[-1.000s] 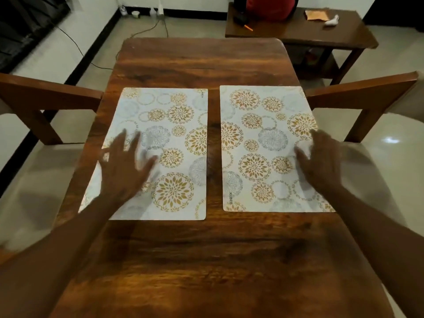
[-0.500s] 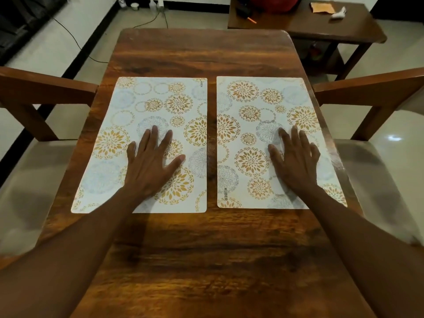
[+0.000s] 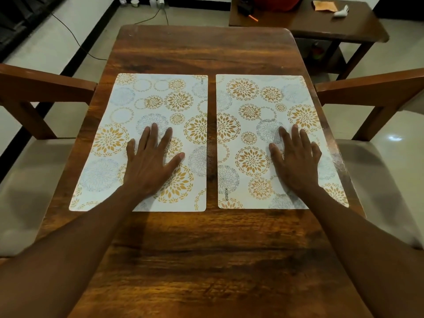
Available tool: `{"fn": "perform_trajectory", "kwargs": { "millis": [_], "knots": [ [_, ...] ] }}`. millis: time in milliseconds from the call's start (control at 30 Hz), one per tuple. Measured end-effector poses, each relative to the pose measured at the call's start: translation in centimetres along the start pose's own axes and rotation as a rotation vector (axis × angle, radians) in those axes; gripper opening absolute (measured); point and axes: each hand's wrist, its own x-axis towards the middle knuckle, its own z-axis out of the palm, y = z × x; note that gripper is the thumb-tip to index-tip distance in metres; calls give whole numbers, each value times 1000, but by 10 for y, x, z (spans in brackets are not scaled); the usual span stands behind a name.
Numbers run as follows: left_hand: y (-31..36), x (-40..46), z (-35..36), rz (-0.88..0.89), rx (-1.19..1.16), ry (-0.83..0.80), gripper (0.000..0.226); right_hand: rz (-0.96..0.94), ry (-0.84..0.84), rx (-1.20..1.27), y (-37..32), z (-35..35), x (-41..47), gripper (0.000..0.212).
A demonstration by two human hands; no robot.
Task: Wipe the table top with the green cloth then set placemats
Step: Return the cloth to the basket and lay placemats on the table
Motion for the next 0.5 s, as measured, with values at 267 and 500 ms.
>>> {"fn": "perform_trajectory", "kwargs": {
  "millis": [267, 500],
  "knots": [
    [0, 1, 2, -8, 16, 4, 86, 18, -5, -40, -1, 6, -1, 69],
    [2, 2, 1, -6, 49, -11, 86, 17, -27, -58, 2, 8, 0, 69]
  ]
}}
